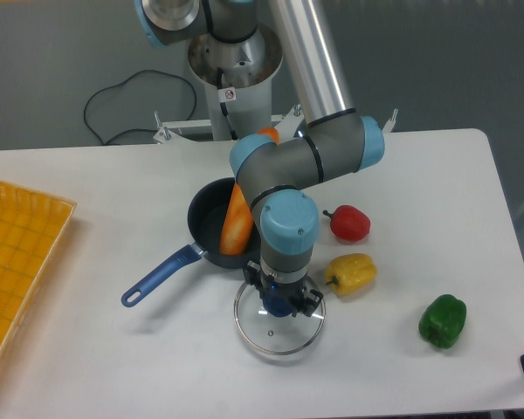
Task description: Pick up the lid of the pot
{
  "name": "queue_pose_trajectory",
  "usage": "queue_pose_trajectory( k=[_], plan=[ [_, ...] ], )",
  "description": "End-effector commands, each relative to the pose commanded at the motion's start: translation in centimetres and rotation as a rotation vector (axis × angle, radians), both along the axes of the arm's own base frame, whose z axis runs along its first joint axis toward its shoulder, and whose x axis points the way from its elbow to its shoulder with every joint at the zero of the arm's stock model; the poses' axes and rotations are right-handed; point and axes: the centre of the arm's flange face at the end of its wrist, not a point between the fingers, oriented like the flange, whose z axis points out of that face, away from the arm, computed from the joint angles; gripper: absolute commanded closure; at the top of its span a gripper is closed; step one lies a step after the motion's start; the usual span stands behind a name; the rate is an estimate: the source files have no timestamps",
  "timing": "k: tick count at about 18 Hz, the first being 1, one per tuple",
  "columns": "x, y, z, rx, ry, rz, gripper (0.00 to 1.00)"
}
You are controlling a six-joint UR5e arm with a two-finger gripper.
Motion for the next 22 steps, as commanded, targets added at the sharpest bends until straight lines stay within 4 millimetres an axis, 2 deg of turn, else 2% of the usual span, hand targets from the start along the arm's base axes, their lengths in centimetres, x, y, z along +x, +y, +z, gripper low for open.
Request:
queue_pose_trajectory(
  k=[6, 14, 22],
  plan=[
    [-0.1, -1.5, 2.9, -0.027, 0.005, -0.016, 0.58],
    [-1.4, -3.5, 6.8, -0.062, 0.011, -0.028, 0.58],
    [-1.7, -3.9, 7.2, -0.056, 0.016, -0.020, 0.58]
  ],
)
